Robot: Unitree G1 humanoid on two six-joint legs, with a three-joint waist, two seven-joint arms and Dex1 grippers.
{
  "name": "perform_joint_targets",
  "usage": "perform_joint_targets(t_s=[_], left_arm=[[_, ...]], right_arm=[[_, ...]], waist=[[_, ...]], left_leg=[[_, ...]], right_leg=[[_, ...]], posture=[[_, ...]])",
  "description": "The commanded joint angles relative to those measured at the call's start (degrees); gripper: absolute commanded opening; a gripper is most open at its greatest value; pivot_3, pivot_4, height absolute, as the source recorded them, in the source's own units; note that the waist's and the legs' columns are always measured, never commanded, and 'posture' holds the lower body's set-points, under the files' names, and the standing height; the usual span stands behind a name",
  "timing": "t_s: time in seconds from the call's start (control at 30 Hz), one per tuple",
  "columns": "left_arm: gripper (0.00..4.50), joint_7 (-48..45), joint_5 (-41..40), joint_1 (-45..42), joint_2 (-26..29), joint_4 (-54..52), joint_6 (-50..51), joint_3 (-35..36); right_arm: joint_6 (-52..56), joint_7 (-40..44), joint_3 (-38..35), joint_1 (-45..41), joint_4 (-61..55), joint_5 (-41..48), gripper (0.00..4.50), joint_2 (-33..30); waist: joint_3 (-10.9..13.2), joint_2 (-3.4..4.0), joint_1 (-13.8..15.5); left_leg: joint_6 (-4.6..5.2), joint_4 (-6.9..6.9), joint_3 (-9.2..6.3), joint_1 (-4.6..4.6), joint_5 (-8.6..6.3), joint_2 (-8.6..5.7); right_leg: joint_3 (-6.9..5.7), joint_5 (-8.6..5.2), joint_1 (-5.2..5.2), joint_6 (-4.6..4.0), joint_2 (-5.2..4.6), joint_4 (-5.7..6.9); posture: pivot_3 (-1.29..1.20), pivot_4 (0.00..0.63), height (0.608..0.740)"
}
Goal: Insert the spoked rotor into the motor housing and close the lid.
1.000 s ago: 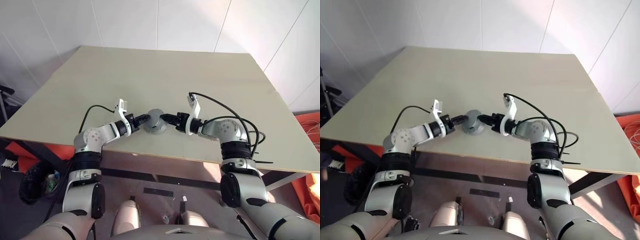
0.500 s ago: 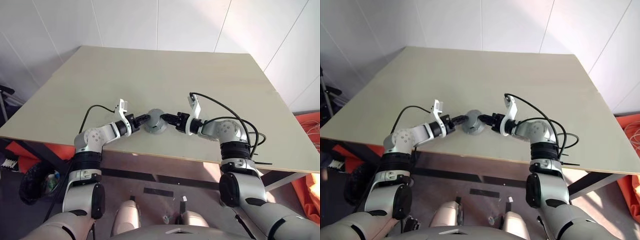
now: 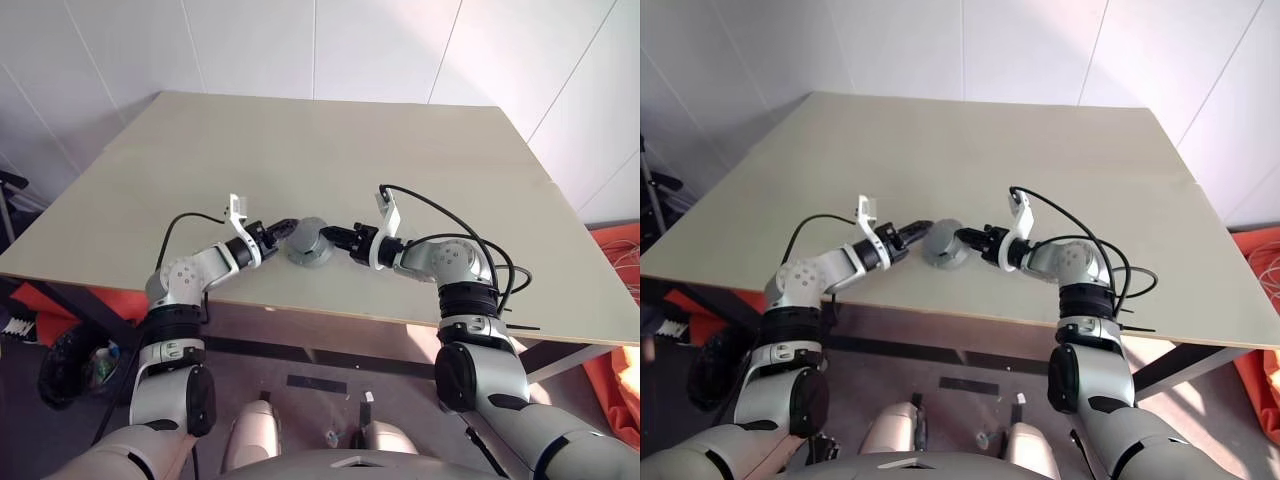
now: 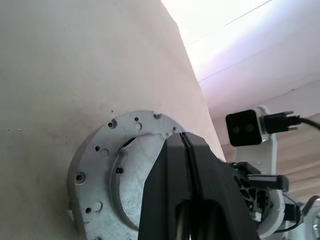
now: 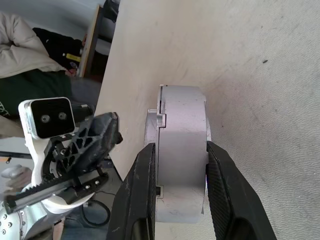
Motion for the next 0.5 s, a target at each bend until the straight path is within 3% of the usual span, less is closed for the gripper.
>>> perform_joint_targets(t_s=[0.03, 0.5], left_arm=[[0.00, 0.7, -6.3, -2.4, -0.2, -2.2, -0.4, 4.9], [0.00, 2.5, -8.4, -1.5, -0.4, -2.3, -1.0, 5.1]], right_arm=[[-0.4, -1.2, -2.5, -2.8, 1.1, 2.5, 1.18, 1.0], [-4.9, -9.3, -19.7, -9.4, 8.6, 12.3, 1.18, 2.7]], waist=[[0.0, 0.00, 0.0], [0.0, -0.01, 0.5]], left_leg=[[0.00, 0.00, 0.00, 0.00, 0.00, 0.00], [0.07, 0.10, -0.01, -0.55, -0.04, -0.01]], right_leg=[[0.00, -0.01, 0.00, -0.02, 0.00, 0.00], [-0.10, 0.12, -0.37, 0.17, -0.01, -0.02]], posture=[[0.00, 0.000, 0.740], [0.00, 0.000, 0.740]])
